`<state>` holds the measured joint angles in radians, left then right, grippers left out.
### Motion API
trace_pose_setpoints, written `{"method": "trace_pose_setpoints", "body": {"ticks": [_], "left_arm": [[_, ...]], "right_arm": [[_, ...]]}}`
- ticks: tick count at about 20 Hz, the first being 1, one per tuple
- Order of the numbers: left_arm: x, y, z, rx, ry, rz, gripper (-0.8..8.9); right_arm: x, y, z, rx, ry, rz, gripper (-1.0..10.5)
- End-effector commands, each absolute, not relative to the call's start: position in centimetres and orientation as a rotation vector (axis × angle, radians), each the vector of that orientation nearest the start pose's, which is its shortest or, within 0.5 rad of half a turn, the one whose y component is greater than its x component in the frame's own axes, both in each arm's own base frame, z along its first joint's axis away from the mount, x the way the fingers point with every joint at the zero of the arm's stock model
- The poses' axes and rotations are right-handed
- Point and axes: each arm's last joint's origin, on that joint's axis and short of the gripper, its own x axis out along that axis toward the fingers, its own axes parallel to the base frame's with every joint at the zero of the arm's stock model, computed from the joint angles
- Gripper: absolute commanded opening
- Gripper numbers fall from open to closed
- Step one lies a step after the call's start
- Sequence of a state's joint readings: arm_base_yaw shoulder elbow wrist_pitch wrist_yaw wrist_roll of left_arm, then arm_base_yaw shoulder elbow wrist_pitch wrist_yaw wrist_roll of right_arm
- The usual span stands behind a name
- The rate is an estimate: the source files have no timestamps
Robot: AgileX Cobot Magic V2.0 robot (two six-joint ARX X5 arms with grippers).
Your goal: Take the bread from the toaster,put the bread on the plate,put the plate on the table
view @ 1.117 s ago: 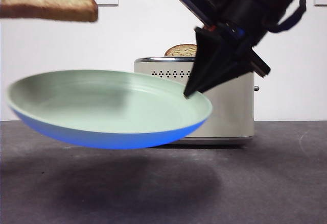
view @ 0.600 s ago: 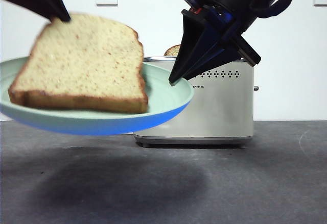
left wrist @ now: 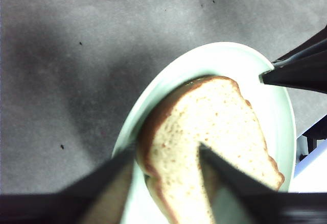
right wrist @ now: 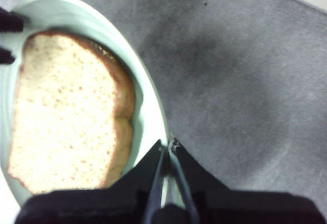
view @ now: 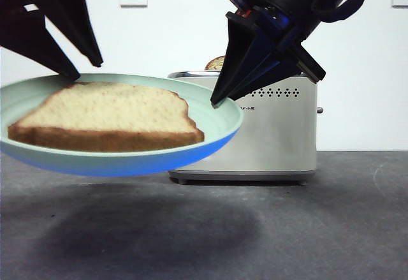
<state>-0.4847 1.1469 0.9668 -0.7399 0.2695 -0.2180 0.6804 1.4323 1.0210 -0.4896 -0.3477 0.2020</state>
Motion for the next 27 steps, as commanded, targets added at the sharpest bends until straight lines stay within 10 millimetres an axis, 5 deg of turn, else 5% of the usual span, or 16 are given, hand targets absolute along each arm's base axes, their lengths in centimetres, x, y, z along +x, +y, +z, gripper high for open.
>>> {"method": "trace_pose_setpoints", "body": {"ticks": [1, 8, 16, 18, 21, 27], "left_arm": [[19.3, -11.0, 28.3, -0.083, 1.004, -0.598, 4.4], [17.4, -9.8, 30.9, -0.084, 0.849, -0.582, 4.4], [11.4, -5.7, 33.9, -0.019, 0.644, -0.319, 4.35], [10.1, -5.0, 34.1, -0.023, 0.633, -0.323, 3.22], [8.8, -4.3, 34.4, -0.036, 0.598, -0.335, -0.14], [8.3, -4.1, 34.6, -0.037, 0.578, -0.346, -0.08]], "right_arm": [[22.0, 19.2, 24.9, 0.028, 1.01, 0.868, -0.1], [22.0, 19.1, 24.8, 0.027, 1.021, 0.864, -0.1], [22.1, 18.8, 24.9, 0.015, 1.017, 0.859, -0.1], [22.3, 18.3, 25.1, 0.014, 0.998, 0.83, -0.1], [22.8, 16.8, 26.2, 0.046, 0.954, 0.789, -0.1], [24.4, 12.5, 27.3, 0.116, 0.955, 0.636, -0.1]]}}
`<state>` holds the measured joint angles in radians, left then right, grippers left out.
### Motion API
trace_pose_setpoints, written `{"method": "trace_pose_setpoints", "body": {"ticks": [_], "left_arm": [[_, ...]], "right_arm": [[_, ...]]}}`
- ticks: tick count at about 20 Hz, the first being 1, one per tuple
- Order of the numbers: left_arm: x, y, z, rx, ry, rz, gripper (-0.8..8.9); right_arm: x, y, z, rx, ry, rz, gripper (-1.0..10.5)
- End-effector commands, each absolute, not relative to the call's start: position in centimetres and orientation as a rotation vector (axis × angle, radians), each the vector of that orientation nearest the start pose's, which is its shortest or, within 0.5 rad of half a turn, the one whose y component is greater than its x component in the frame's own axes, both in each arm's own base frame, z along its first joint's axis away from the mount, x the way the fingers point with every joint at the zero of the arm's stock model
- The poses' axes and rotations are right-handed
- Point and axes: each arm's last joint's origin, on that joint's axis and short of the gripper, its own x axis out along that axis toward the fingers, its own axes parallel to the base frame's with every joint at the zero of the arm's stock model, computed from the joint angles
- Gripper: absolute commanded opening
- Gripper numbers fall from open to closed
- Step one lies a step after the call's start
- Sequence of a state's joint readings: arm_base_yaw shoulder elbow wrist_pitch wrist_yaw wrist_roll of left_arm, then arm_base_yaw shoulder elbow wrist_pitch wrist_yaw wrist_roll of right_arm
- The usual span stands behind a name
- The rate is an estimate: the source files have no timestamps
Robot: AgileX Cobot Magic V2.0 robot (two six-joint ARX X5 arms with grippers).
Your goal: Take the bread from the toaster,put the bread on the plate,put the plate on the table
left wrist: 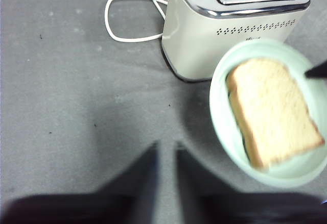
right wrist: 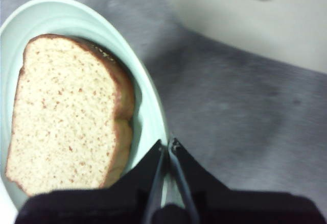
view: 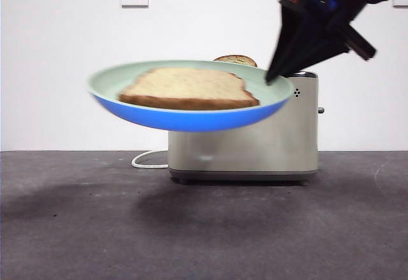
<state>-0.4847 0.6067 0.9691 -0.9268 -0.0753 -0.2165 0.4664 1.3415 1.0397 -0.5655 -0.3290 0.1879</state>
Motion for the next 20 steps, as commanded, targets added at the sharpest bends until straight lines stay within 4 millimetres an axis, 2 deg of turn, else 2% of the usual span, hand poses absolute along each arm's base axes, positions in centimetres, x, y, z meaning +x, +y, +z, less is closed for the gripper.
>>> {"method": "trace_pose_setpoints", "body": {"ticks": [1, 4, 8, 14, 20], "left_arm": [[8.3, -4.1, 34.6, -0.032, 0.577, -0.348, -0.08], [8.3, -4.1, 34.6, -0.026, 0.575, -0.35, -0.08], [8.3, -4.3, 34.7, -0.039, 0.573, -0.392, -0.08], [8.3, -4.3, 34.7, -0.043, 0.57, -0.4, -0.08], [8.3, -4.3, 34.7, -0.044, 0.57, -0.4, -0.08]], "right_arm": [[24.7, 11.9, 27.2, 0.125, 0.964, 0.615, -0.1], [25.4, 10.1, 26.6, 0.13, 1.004, 0.552, -0.1], [26.8, 8.9, 23.8, 0.115, 1.144, 0.499, -0.1], [28.7, 9.4, 19.5, 0.1, 1.284, 0.49, -0.1], [29.6, 9.6, 17.1, 0.096, 1.336, 0.482, -0.1]]}}
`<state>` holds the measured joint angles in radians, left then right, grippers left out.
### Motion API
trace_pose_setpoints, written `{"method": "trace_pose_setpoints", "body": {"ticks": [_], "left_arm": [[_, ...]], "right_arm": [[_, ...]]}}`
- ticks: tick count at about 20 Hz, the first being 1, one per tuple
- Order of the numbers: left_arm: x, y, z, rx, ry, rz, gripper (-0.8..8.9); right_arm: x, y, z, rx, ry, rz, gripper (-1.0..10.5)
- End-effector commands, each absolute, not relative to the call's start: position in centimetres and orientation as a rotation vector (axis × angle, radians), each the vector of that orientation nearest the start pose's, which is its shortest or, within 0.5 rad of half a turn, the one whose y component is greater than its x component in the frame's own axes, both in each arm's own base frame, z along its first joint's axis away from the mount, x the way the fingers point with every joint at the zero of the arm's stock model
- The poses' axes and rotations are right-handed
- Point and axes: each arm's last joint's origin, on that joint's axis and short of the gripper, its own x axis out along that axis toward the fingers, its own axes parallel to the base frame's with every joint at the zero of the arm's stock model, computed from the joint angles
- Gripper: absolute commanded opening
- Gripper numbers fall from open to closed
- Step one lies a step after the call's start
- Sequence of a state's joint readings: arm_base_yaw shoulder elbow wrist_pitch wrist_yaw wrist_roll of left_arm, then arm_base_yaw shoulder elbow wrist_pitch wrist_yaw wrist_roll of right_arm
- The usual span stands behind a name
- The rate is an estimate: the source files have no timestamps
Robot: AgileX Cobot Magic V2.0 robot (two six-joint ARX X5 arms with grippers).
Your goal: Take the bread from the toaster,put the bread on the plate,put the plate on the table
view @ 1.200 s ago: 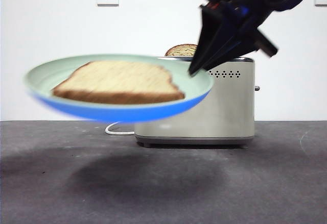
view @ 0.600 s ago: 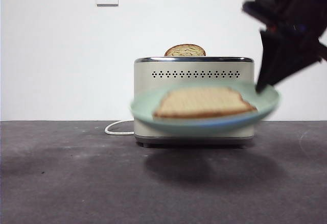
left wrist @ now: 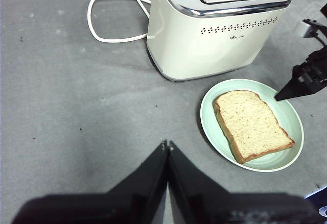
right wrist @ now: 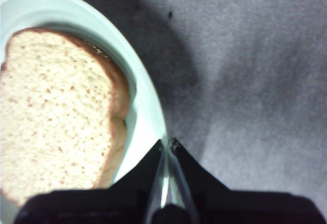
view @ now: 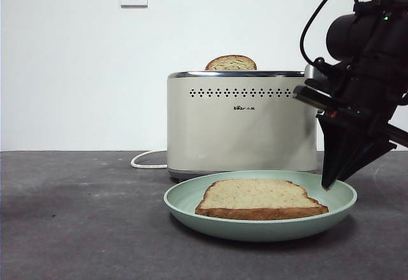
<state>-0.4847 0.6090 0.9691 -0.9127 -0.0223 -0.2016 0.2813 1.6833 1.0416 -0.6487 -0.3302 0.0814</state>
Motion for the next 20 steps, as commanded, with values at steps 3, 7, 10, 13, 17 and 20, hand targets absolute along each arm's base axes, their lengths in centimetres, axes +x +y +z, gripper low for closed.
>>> {"method": "trace_pose_setpoints", "body": {"ticks": [3, 7, 10, 13, 17, 20], "left_arm": [[8.3, -4.3, 34.7, -0.044, 0.571, -0.4, -0.08], [8.3, -4.3, 34.7, -0.043, 0.57, -0.4, -0.08], [8.3, -4.3, 34.7, -0.043, 0.57, -0.4, -0.08], [8.3, -4.3, 34.7, -0.042, 0.57, -0.4, -0.08], [8.3, -4.3, 34.7, -0.042, 0.57, -0.4, -0.08], [8.3, -4.3, 34.7, -0.042, 0.569, -0.4, -0.08]], "right_arm": [[29.9, 9.7, 16.4, 0.091, 1.354, 0.477, 0.0], [30.0, 9.7, 16.6, 0.093, 1.326, 0.486, 3.7], [29.5, 9.6, 18.2, 0.079, 1.277, 0.508, 4.5], [27.9, 9.1, 21.9, 0.076, 1.186, 0.524, 4.5], [22.7, 8.8, 27.4, 0.006, 1.089, 0.606, 4.4], [18.2, 9.0, 30.7, -0.031, 0.991, 0.689, 4.4]]}}
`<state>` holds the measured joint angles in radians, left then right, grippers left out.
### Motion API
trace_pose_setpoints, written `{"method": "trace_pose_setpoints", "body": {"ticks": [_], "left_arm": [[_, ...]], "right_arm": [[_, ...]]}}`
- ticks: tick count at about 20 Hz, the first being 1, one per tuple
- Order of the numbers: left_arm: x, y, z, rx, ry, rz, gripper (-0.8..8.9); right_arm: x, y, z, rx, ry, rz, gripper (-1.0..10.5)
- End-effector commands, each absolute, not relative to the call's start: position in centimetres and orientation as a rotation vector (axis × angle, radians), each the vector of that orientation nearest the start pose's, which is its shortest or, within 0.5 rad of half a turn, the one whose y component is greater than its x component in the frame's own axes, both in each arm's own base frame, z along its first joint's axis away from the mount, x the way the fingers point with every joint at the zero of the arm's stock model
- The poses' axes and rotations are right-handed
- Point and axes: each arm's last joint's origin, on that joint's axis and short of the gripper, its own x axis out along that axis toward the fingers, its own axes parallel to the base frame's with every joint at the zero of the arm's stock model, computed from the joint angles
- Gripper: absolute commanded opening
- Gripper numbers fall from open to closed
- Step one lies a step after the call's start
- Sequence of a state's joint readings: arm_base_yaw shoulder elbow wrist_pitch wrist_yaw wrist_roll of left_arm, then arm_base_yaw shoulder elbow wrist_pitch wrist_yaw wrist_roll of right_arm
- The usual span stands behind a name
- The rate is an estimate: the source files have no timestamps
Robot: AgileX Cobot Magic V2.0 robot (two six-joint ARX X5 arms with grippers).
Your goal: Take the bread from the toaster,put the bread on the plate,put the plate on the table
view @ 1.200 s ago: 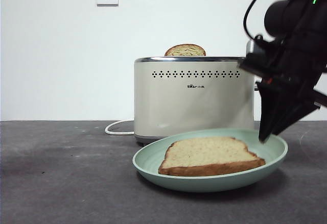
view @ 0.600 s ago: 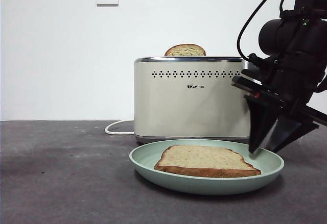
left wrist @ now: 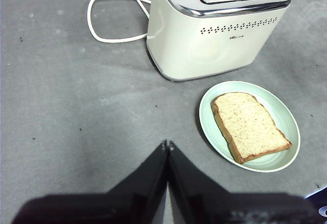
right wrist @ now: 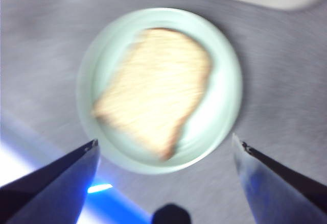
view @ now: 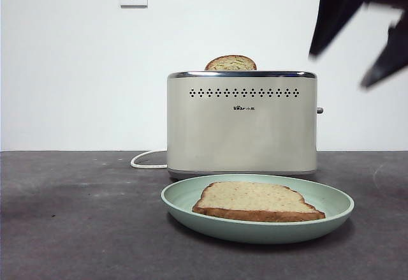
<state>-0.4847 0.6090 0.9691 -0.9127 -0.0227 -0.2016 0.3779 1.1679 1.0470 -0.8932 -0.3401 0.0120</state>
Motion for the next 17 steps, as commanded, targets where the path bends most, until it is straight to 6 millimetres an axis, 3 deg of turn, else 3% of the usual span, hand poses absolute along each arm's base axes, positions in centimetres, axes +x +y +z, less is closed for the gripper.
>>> {"method": "trace_pose_setpoints", "body": {"ticks": [1, 5, 8, 17], "left_arm": [[8.3, -4.3, 34.7, -0.042, 0.568, -0.399, -0.08], [8.3, -4.3, 34.7, -0.042, 0.571, -0.4, -0.08], [8.3, -4.3, 34.7, -0.042, 0.571, -0.4, -0.08], [8.3, -4.3, 34.7, -0.04, 0.578, -0.397, -0.08]], "right_arm": [[16.7, 9.0, 31.5, -0.046, 0.958, 0.725, 4.3], [11.5, 8.4, 33.5, -0.089, 0.887, 0.841, 2.2], [9.4, 7.4, 34.1, -0.095, 0.852, 0.866, -0.2], [8.6, 6.8, 34.3, -0.095, 0.85, 0.863, 0.0]]}}
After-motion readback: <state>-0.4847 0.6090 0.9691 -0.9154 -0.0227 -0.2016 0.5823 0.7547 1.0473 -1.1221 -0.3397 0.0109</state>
